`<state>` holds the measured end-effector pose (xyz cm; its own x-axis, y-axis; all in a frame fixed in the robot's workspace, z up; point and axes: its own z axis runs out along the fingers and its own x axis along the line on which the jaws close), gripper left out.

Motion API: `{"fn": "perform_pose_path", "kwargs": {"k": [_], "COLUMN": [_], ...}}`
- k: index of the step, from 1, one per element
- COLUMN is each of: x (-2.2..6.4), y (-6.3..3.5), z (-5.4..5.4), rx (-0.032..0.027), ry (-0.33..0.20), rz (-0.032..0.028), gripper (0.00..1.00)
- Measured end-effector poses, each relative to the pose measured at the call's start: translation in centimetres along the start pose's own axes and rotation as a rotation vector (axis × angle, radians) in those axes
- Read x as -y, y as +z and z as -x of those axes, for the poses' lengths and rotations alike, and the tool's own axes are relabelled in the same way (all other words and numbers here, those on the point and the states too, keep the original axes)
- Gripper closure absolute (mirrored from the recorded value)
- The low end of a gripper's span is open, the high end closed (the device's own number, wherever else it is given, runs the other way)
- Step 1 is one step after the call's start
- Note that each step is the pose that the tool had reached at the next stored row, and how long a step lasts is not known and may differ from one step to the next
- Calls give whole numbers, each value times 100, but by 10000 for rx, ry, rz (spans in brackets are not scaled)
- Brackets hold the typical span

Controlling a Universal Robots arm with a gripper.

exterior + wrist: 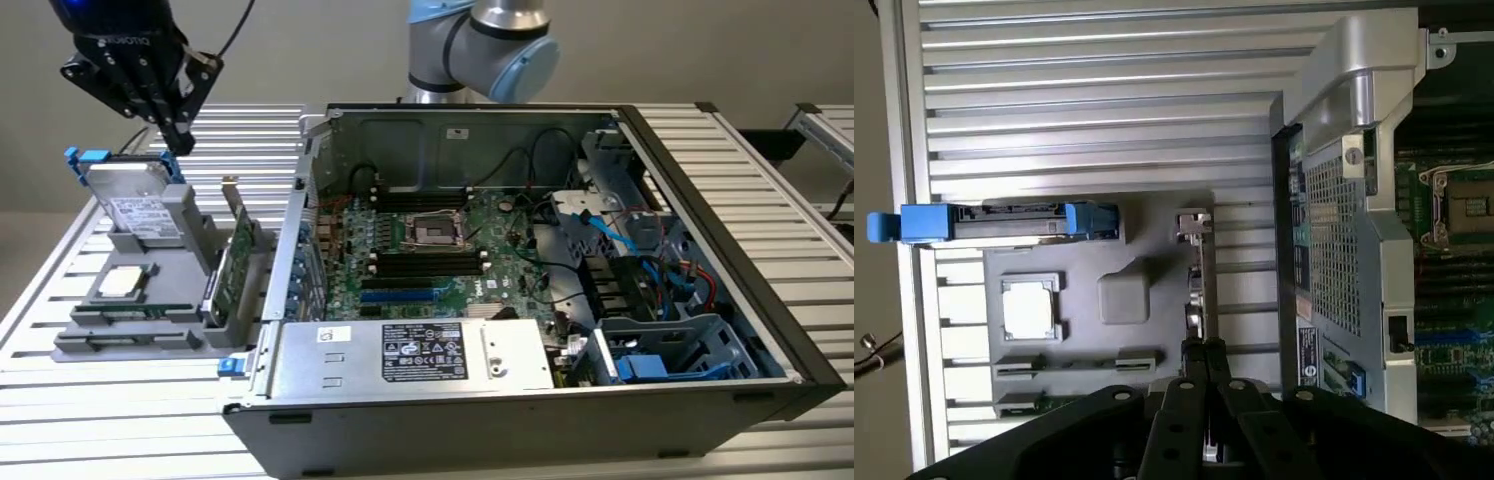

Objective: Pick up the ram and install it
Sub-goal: 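Reach for the ram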

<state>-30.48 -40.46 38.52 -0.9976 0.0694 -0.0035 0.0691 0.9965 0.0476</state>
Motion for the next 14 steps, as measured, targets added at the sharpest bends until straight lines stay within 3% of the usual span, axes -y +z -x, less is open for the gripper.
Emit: {"fn": "perform_pose_path", "kwargs": {"k": [10,14], "x": [57,91], "y": [65,93], "z": [-220,-278], "rx": [-154,-243], "ry": [-46,-66], "rz": [-10,-16], "gripper": [90,90]}}
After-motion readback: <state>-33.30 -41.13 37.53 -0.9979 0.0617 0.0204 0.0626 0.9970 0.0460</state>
